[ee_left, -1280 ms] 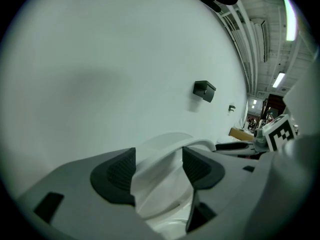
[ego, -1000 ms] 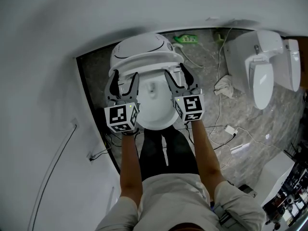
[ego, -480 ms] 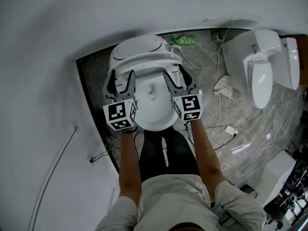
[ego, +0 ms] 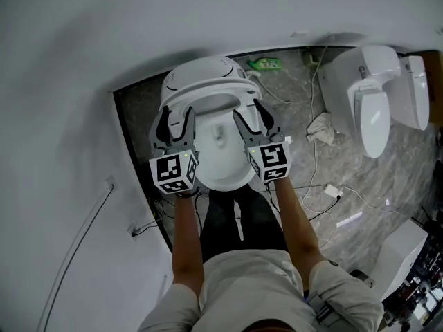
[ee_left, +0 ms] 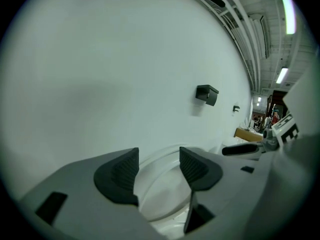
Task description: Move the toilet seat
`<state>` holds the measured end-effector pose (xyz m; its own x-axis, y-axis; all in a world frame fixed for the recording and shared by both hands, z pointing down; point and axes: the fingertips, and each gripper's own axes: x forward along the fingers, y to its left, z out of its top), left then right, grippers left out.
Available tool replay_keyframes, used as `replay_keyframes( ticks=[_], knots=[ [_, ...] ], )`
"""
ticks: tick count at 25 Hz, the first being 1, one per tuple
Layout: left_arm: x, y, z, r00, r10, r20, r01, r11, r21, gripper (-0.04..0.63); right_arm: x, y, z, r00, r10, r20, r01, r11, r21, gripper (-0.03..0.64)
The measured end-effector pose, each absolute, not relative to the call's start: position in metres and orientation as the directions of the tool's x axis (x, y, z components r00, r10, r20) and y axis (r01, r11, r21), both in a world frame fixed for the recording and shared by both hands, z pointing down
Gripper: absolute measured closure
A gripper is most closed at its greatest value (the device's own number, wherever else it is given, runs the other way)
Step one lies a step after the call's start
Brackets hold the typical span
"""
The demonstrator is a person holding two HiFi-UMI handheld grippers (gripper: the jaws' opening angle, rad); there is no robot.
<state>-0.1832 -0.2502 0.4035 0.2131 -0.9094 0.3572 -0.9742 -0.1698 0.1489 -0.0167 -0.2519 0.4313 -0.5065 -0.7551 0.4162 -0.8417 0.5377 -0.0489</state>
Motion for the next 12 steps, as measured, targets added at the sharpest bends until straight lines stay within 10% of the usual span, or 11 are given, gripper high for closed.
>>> replay_keyframes(
  ticks=[12],
  knots=[
    [-0.171,-0.213,0.349,0.29,-0.912,0.29,-0.956,-0.261,0.134,0.433,-0.02,-0.217,0.365,-0.549,-0.758,0.354,-0.817,0.575,-0.037,0.435]
  ],
)
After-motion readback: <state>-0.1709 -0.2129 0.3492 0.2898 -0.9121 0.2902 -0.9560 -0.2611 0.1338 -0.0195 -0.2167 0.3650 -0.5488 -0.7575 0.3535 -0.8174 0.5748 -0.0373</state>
